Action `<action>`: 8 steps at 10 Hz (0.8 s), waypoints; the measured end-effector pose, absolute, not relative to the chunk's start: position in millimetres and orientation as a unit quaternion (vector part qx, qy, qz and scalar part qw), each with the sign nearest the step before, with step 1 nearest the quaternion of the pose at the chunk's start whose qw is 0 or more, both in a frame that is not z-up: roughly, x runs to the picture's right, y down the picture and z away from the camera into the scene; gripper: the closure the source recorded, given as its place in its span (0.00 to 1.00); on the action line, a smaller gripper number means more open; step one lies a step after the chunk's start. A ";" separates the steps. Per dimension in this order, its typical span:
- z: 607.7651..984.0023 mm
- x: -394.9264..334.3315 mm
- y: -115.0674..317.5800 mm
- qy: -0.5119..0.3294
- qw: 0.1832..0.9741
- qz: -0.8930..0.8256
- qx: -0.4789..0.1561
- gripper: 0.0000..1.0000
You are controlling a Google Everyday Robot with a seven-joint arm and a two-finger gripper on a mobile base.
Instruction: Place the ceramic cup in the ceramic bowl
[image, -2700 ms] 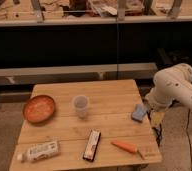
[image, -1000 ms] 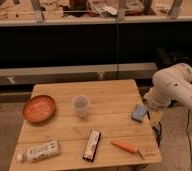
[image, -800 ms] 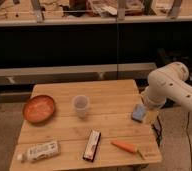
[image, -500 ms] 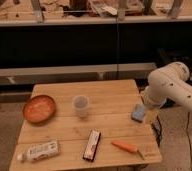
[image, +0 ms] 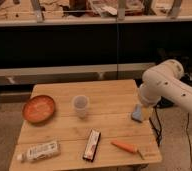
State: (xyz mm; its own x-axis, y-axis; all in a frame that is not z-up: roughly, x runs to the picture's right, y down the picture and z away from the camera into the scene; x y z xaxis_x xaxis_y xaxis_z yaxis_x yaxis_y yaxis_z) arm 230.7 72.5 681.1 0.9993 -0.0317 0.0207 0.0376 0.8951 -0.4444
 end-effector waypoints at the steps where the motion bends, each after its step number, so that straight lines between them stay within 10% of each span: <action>1: 680.4 229.6 69.7 -0.008 0.974 -0.023 -0.225 0.20; 8: 677.0 202.5 50.8 -0.025 0.977 -0.055 -0.204 0.20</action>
